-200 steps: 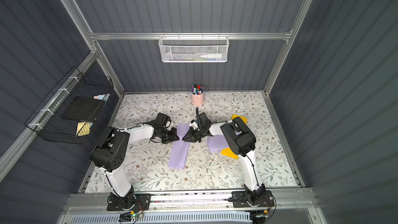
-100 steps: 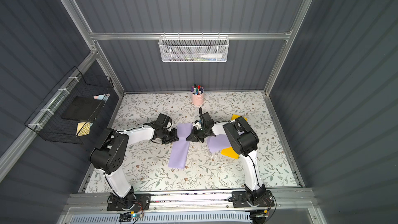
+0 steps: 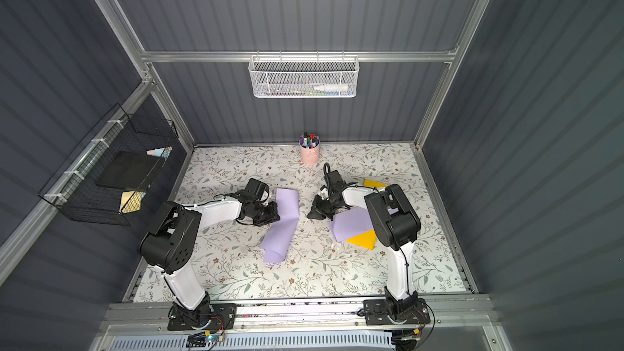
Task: Fold the rectangular paper in half along the long edge
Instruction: Fold the paper at the center of the board.
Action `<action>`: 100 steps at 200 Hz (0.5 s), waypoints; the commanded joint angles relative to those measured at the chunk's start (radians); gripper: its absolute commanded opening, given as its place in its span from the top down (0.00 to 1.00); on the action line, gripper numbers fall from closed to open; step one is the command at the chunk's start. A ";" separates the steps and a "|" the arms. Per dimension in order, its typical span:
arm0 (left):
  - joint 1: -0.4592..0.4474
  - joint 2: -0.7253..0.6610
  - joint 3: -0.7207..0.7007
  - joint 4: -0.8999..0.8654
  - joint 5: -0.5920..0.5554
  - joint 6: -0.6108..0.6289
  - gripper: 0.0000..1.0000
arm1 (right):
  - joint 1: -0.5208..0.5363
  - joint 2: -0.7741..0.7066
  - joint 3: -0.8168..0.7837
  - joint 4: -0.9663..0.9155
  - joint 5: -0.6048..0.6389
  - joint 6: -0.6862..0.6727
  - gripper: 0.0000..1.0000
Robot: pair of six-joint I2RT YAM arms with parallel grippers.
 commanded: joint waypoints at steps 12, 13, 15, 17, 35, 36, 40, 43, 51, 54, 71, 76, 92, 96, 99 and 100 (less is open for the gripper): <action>0.007 0.031 -0.057 -0.156 -0.101 0.025 1.00 | 0.061 0.034 0.155 -0.057 -0.006 -0.022 1.00; 0.007 0.031 -0.057 -0.156 -0.100 0.025 1.00 | 0.064 0.037 0.155 -0.058 -0.005 -0.022 1.00; 0.007 0.031 -0.056 -0.156 -0.100 0.026 1.00 | 0.066 0.044 0.164 -0.061 -0.005 -0.022 1.00; 0.007 0.032 -0.056 -0.156 -0.100 0.024 1.00 | 0.069 0.051 0.171 -0.065 -0.005 -0.023 1.00; 0.007 0.030 -0.055 -0.155 -0.097 0.025 1.00 | 0.085 0.115 0.228 -0.079 0.001 -0.016 1.00; 0.007 0.031 -0.055 -0.155 -0.097 0.025 1.00 | 0.084 0.119 0.231 -0.078 0.000 -0.015 1.00; 0.007 0.029 -0.055 -0.155 -0.097 0.025 1.00 | 0.086 0.133 0.240 -0.079 -0.005 -0.012 1.00; 0.008 0.030 -0.056 -0.155 -0.097 0.025 1.00 | 0.086 0.143 0.245 -0.078 -0.010 -0.011 1.00; 0.007 0.029 -0.054 -0.156 -0.097 0.025 1.00 | 0.086 0.165 0.252 -0.068 -0.017 -0.005 1.00; 0.007 0.028 -0.054 -0.156 -0.097 0.025 1.00 | 0.086 0.170 0.253 -0.064 -0.018 -0.002 1.00; 0.007 0.023 -0.054 -0.155 -0.097 0.026 1.00 | 0.086 0.193 0.242 -0.030 -0.029 -0.003 1.00; 0.007 0.024 -0.055 -0.156 -0.097 0.026 1.00 | 0.083 0.198 0.234 -0.020 -0.028 0.002 1.00; 0.008 0.021 -0.054 -0.161 -0.097 0.025 1.00 | 0.068 0.208 0.211 -0.004 -0.030 0.011 1.00; 0.008 0.021 -0.054 -0.161 -0.098 0.025 1.00 | 0.064 0.208 0.200 0.008 -0.026 0.016 1.00; 0.007 0.021 -0.055 -0.161 -0.097 0.025 1.00 | 0.061 0.207 0.192 0.012 -0.023 0.021 1.00; 0.007 0.021 -0.055 -0.161 -0.097 0.025 1.00 | 0.059 0.207 0.189 0.013 -0.022 0.022 1.00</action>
